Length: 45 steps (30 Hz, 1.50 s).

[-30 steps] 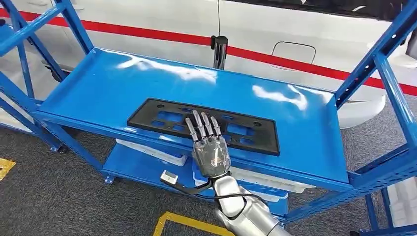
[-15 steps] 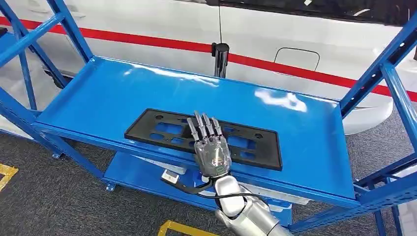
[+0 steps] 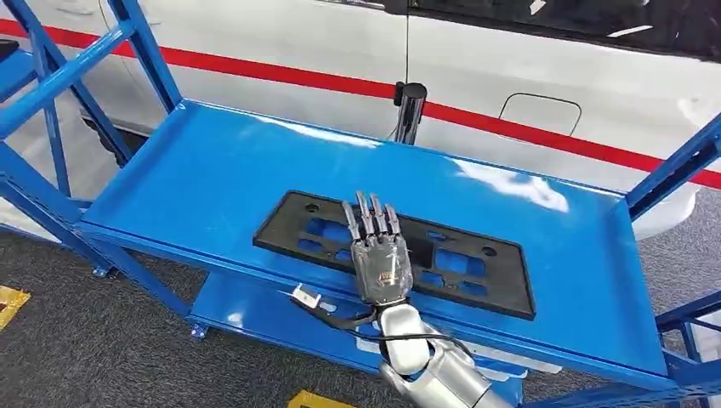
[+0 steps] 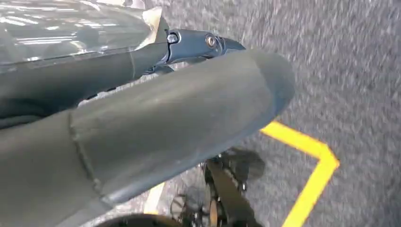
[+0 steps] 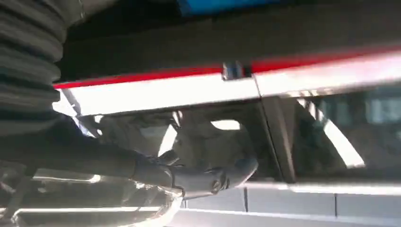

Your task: Take the parts from the cabinet and place them on the table.

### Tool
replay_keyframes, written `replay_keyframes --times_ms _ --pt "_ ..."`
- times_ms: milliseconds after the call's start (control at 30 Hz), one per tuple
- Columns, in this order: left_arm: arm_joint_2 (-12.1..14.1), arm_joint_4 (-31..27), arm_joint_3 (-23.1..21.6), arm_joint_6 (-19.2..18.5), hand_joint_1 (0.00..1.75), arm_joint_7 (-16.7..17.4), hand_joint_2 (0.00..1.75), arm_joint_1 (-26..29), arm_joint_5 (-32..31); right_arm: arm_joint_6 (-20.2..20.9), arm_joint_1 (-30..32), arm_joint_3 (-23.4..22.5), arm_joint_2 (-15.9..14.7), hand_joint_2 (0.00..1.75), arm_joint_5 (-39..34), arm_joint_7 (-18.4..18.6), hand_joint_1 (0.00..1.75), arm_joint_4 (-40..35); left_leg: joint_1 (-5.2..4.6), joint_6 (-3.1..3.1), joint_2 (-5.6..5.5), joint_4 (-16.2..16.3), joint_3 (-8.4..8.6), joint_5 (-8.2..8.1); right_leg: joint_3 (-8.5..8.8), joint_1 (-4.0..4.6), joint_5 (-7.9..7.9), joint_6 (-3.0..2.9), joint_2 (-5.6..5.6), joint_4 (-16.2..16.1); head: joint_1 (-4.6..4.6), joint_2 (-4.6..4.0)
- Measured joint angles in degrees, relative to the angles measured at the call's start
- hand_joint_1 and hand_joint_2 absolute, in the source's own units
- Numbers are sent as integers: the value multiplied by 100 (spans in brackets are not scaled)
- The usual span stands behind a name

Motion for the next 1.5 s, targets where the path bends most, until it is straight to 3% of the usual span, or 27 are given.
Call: replay_keyframes --times_ms 33,67,100,133,167,200,233,267,300,333,367,533,933,1033,1167,1300,1433,1500 --pt "0 0 0 52 0 11 0 1 7 227 -6 9 -24 175 0 66 63 0 -32 17 -14 0 27 -14 -80 13 83 22 0 2 4 0" --pt "0 0 2 96 0 20 0 1 9 437 -33 37 -20 175 4 126 108 0 -53 26 -24 -1 62 -36 -25 29 261 51 0 -243 0 0" --pt "0 0 2 118 0 24 0 -1 24 673 -62 65 -13 175 4 159 133 9 -67 30 -28 -1 101 -56 133 50 493 78 0 -667 2 0" --pt "0 0 0 137 0 24 0 -3 35 938 -99 79 15 175 7 166 145 37 -76 21 -30 -3 147 -78 367 70 757 85 -1 -1232 2 0" --pt "0 0 0 140 0 24 0 -4 53 1244 -137 83 29 175 4 166 159 86 -75 10 -31 -8 162 -92 531 105 898 47 -5 -1630 7 0" --pt "0 0 2 146 0 30 0 -12 68 1638 -189 79 106 175 4 144 166 148 -137 -39 -38 13 185 -154 576 144 981 -35 1 -1754 0 0" --pt "0 0 2 146 0 35 0 -12 92 1944 -230 59 175 175 4 102 166 199 -128 -62 -28 -7 211 -170 580 143 1003 -92 11 -1767 0 0" --pt "2 0 2 148 0 46 0 -14 127 2324 -275 19 267 175 4 54 166 287 -137 -35 -23 12 243 -248 659 111 1018 -109 16 -1782 -9 0" --pt "4 0 4 155 0 59 0 -14 149 2568 -319 2 366 175 4 15 168 389 -117 85 -23 1 272 -264 675 113 1018 -120 21 -1781 -9 0" --pt "7 0 4 157 0 61 0 -18 175 2707 -344 -11 448 175 4 -9 164 482 -101 79 -13 -1 292 -245 695 130 1015 -129 23 -1780 -4 0" --pt "4 0 7 161 0 63 0 -23 186 2770 -364 -28 505 175 4 -18 169 566 -85 -5 -15 -5 307 -235 712 150 1007 -148 24 -1779 -2 0" --pt "4 0 22 216 0 63 0 -22 277 2818 -461 -55 702 175 4 -98 173 837 -75 -59 -19 -57 393 -233 771 164 982 -215 24 -1778 -4 0" --pt "-13 0 77 269 0 57 0 -22 363 2812 -624 -35 901 175 7 -160 175 1163 -66 -128 2 -68 456 -263 768 176 956 -260 44 -1774 -2 0" --pt "-13 0 90 275 0 57 0 -23 385 2810 -636 -33 918 175 7 -164 169 1180 -67 -126 4 -68 463 -266 774 176 958 -259 51 -1774 -2 0" --pt "-18 0 107 319 0 59 0 -23 433 2803 -654 -13 933 175 7 -177 175 1196 -67 -126 7 -67 464 -263 824 175 963 -257 63 -1774 -2 0" --pt "-46 0 157 345 0 57 0 -23 472 2533 -683 57 957 175 7 -158 175 1235 -66 -126 7 -67 468 -264 826 176 962 -258 65 -1774 -2 0" --pt "-83 0 175 439 0 37 0 -21 492 1616 -672 172 870 175 4 99 175 1161 -66 -123 6 -66 444 -255 807 176 963 -257 64 -1771 -2 0" --pt "-109 0 175 491 0 37 0 -18 488 1005 -692 352 668 175 7 365 175 860 -66 -121 1 -62 409 -236 775 174 970 -255 57 -1767 -2 0"
